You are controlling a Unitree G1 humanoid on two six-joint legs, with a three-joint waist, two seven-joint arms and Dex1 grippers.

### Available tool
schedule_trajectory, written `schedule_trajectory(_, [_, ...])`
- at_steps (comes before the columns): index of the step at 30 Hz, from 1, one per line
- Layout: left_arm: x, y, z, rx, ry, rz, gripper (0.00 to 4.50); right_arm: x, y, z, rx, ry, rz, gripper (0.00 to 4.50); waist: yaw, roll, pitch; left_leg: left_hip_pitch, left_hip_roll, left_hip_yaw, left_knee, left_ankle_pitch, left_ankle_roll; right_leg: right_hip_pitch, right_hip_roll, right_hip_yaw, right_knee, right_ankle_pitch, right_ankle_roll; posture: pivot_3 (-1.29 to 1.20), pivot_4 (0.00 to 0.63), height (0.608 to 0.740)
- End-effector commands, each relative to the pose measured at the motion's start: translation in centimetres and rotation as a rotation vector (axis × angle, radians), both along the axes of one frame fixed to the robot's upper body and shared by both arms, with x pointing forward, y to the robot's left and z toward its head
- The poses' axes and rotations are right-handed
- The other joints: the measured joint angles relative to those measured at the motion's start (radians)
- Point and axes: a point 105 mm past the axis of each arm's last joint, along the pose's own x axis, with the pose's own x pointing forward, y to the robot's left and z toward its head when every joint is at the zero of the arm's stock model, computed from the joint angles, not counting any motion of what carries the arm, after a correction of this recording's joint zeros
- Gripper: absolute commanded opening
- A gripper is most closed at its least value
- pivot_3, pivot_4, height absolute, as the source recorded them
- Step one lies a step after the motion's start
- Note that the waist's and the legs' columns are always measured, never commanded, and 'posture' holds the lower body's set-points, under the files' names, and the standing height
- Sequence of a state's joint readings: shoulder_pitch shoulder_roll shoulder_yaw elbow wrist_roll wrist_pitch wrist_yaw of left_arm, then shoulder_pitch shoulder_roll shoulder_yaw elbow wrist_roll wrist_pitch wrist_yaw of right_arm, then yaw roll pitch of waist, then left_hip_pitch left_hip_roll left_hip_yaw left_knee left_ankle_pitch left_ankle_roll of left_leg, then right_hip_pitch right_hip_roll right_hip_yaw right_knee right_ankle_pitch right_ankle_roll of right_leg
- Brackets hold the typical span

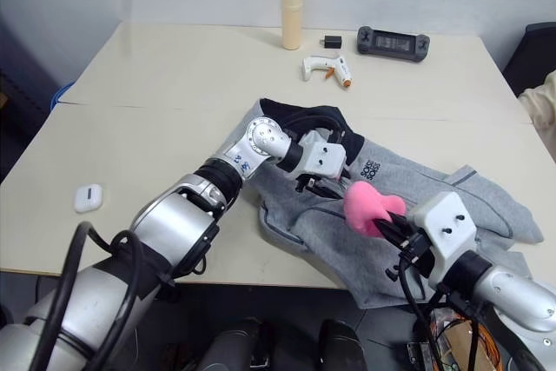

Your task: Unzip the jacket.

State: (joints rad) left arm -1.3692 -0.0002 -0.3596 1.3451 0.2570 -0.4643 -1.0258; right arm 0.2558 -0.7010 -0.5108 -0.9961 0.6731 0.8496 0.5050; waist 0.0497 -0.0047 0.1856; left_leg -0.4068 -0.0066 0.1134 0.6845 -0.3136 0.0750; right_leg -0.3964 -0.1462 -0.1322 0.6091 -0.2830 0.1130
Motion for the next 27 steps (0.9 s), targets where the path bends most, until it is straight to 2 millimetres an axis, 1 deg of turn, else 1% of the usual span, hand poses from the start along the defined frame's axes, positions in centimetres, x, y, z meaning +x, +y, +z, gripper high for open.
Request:
schedule_trajectory(1, [0.5,-0.6,0.8,-0.034,-0.034,0.040,2.35,-0.3,0.0,1.2,-0.021,-0.052,0.005,0.00,0.000,0.000,0.000,0.000,0.000,0.000,0.000,0.000,0.000,0.000,0.000,0.000,0.000,0.000,0.000,0.00,0.150,0.740])
schedule_trajectory(2, [0.7,-0.4,0.6,-0.023,-0.038,0.055,2.35,-0.2,-0.3,1.3,-0.020,-0.057,-0.007,0.00,0.000,0.000,0.000,0.000,0.000,0.000,0.000,0.000,0.000,0.000,0.000,0.000,0.000,0.000,0.000,0.00,0.150,0.740])
schedule_trajectory(4, [1.1,0.1,-0.1,0.009,-0.051,0.086,2.35,0.4,-1.7,2.0,-0.011,-0.085,-0.078,0.00,0.000,0.000,0.000,0.000,0.000,0.000,0.000,0.000,0.000,0.000,0.000,0.000,0.000,0.000,0.000,0.00,0.150,0.740])
schedule_trajectory(8, [1.6,0.6,-0.8,0.015,-0.034,0.138,2.35,1.5,-6.3,4.2,0.027,-0.173,-0.298,0.00,0.000,0.000,0.000,0.000,0.000,0.000,0.000,0.000,0.000,0.000,0.000,0.000,0.000,0.000,0.001,0.00,0.150,0.740])
schedule_trajectory(11, [1.8,1.0,-1.2,0.025,-0.030,0.158,2.35,1.5,-8.7,5.9,0.080,-0.231,-0.400,0.00,0.001,0.000,0.000,0.000,0.000,0.001,0.000,0.000,0.000,0.000,-0.001,0.000,0.000,0.000,0.001,0.00,0.150,0.740])
schedule_trajectory(14, [1.8,1.2,-1.5,0.030,-0.025,0.163,2.35,1.4,-10.9,6.8,0.100,-0.255,-0.488,0.00,0.000,0.000,0.000,0.000,0.000,0.000,0.000,0.000,0.000,0.000,-0.001,0.000,0.000,0.000,0.001,0.00,0.150,0.740])
schedule_trajectory(17, [1.8,1.3,-1.7,0.033,-0.021,0.169,2.35,1.1,-12.9,6.9,0.101,-0.255,-0.564,0.00,0.001,0.000,0.000,0.000,0.000,0.001,0.000,0.000,0.000,0.000,-0.001,0.000,-0.001,0.000,0.001,0.00,0.150,0.740])
schedule_trajectory(19, [1.9,1.3,-1.8,0.030,-0.017,0.180,2.35,0.8,-13.7,6.7,0.103,-0.249,-0.597,0.00,0.001,0.000,0.000,0.000,0.000,0.001,0.000,0.000,0.000,0.000,-0.001,0.001,-0.001,0.000,0.001,0.00,0.150,0.740])
schedule_trajectory(21, [2.0,1.5,-1.9,0.030,-0.015,0.191,2.35,0.5,-14.2,6.3,0.106,-0.237,-0.621,0.00,0.001,0.000,0.000,0.000,0.000,0.001,0.000,0.000,0.000,0.000,-0.001,0.001,-0.001,0.000,0.001,0.00,0.150,0.740])
schedule_trajectory(25, [2.2,2.0,-2.2,0.041,-0.018,0.202,2.35,0.0,-14.7,5.6,0.095,-0.216,-0.646,0.00,0.000,0.000,0.000,0.000,0.000,0.001,0.000,0.000,0.000,0.000,-0.001,0.001,-0.001,0.000,0.001,0.00,0.150,0.740])
schedule_trajectory(26, [2.2,2.1,-2.3,0.043,-0.016,0.206,2.35,-0.2,-15.1,5.5,0.088,-0.216,-0.663,0.00,0.000,0.000,0.000,0.000,0.000,0.001,0.000,0.000,0.000,0.000,-0.001,0.001,-0.001,0.000,0.001,0.00,0.150,0.740])
schedule_trajectory(27, [2.2,2.2,-2.4,0.045,-0.015,0.208,2.35,-0.5,-16.1,5.5,0.083,-0.226,-0.705,0.00,-0.001,0.000,0.000,0.000,0.000,0.001,0.000,0.000,0.000,0.000,-0.001,0.001,-0.003,0.000,0.001,0.00,0.150,0.740])
